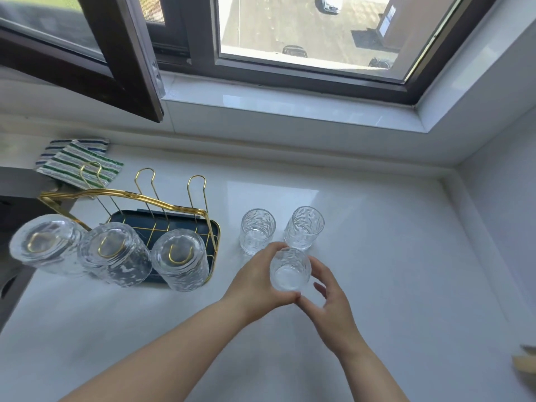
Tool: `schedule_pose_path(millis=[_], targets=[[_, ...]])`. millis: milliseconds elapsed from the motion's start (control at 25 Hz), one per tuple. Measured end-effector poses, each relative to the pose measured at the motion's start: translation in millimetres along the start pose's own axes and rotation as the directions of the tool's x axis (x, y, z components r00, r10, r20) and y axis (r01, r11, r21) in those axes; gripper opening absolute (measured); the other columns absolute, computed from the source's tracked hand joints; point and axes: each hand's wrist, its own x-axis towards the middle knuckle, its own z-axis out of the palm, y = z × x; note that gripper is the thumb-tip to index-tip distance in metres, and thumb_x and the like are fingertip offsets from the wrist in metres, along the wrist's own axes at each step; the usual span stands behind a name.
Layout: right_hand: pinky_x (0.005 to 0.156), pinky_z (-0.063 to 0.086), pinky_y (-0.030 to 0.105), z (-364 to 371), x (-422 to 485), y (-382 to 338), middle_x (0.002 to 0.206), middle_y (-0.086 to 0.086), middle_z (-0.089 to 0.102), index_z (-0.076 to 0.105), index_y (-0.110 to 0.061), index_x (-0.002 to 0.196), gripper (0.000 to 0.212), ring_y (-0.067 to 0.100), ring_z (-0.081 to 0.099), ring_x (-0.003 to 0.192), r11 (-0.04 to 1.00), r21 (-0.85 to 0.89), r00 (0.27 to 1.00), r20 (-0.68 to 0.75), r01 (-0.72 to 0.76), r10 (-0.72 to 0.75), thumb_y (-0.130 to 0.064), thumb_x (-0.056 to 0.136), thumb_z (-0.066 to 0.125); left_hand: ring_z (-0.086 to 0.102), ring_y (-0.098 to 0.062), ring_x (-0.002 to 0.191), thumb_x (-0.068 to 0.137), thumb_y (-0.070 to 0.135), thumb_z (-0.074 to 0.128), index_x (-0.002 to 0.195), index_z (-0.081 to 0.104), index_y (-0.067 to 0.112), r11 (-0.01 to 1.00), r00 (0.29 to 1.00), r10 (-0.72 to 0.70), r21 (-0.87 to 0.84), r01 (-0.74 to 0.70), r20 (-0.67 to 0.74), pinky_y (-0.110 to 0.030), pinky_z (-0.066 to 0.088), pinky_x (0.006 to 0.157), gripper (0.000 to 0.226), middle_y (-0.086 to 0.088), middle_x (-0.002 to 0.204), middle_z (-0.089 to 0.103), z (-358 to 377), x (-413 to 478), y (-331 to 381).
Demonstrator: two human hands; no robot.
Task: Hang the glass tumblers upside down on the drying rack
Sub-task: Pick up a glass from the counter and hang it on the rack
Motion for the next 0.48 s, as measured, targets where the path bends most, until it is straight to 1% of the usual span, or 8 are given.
schedule_pose_path(millis=[80,120,200,240,320,360,440,480], targets=[[0.099,0.038,0.02,-3,-15,-19,0.126,-0.028,0.055,0.05,-0.041,0.121,0.059,-0.003,0.048,0.121,0.995,0.077,0.997,-0.045,0.068,-0.065,-0.026,0.071,0.078,0.052,0.003,0.102,0.057,0.033,0.081,0.111,0.042,0.043,0.997,0.998,0.038,-0.068,-0.041,-0.042,-0.002,0.038,0.079,0.067,0.023,0.113,0.056,-16,-19,16],[0.097,0.041,0.018,-4,-22,-30,0.125,-0.028,0.056,0.052,-0.042,0.119,0.06,-0.003,0.05,0.121,0.987,0.133,0.994,-0.063,0.092,-0.084,-0.022,0.07,0.079,0.053,0.006,0.1,0.057,0.032,0.082,0.109,0.043,0.043,0.992,0.996,0.057,-0.112,-0.064,-0.062,0.002,0.037,0.075,0.065,0.025,0.108,0.057,-25,-29,24],[0.091,0.047,0.014,0,-35,-52,0.125,-0.021,0.059,0.053,-0.041,0.119,0.065,0.001,0.054,0.118,0.945,0.312,0.995,-0.052,0.093,-0.081,-0.026,0.064,0.083,0.053,0.008,0.1,0.055,0.03,0.083,0.107,0.045,0.04,0.969,0.99,0.085,-0.222,-0.107,-0.108,0.003,0.037,0.074,0.065,0.023,0.103,0.06,-43,-50,39],[0.09,0.049,0.016,4,-40,-62,0.127,-0.016,0.06,0.051,-0.04,0.122,0.072,0.005,0.056,0.118,0.906,0.419,0.998,-0.021,0.065,-0.062,-0.032,0.059,0.084,0.054,0.007,0.102,0.053,0.032,0.082,0.107,0.046,0.039,0.949,0.986,0.097,-0.285,-0.133,-0.137,0.002,0.037,0.076,0.065,0.02,0.103,0.061,-50,-60,44],[0.093,0.052,0.027,15,-47,-82,0.132,-0.001,0.058,0.048,-0.032,0.127,0.084,0.018,0.057,0.12,0.784,0.62,0.996,0.084,-0.026,-0.034,-0.045,0.053,0.085,0.055,0.002,0.106,0.051,0.035,0.079,0.107,0.047,0.038,0.892,0.975,0.117,-0.412,-0.187,-0.189,-0.005,0.041,0.084,0.065,0.018,0.105,0.063,-64,-76,51],[0.092,0.053,0.033,20,-50,-91,0.133,0.005,0.058,0.047,-0.025,0.13,0.085,0.024,0.057,0.12,0.714,0.696,0.988,0.146,-0.072,-0.043,-0.047,0.055,0.083,0.056,0.0,0.107,0.051,0.033,0.079,0.107,0.046,0.038,0.86,0.97,0.129,-0.464,-0.212,-0.204,-0.011,0.044,0.088,0.065,0.019,0.106,0.063,-70,-83,52],[0.088,0.054,0.04,31,-54,-106,0.132,0.012,0.058,0.047,-0.014,0.131,0.081,0.031,0.056,0.119,0.605,0.785,0.969,0.232,-0.133,-0.089,-0.044,0.062,0.08,0.056,-0.002,0.109,0.052,0.027,0.078,0.106,0.046,0.038,0.816,0.965,0.153,-0.522,-0.246,-0.215,-0.026,0.047,0.093,0.064,0.022,0.105,0.062,-80,-92,51],[0.087,0.055,0.042,34,-55,-114,0.132,0.014,0.058,0.048,-0.011,0.13,0.08,0.033,0.057,0.119,0.587,0.798,0.964,0.244,-0.135,-0.11,-0.041,0.063,0.08,0.056,-0.004,0.11,0.052,0.026,0.078,0.106,0.046,0.037,0.813,0.964,0.16,-0.525,-0.252,-0.214,-0.031,0.047,0.094,0.064,0.021,0.106,0.062,-85,-96,50]])
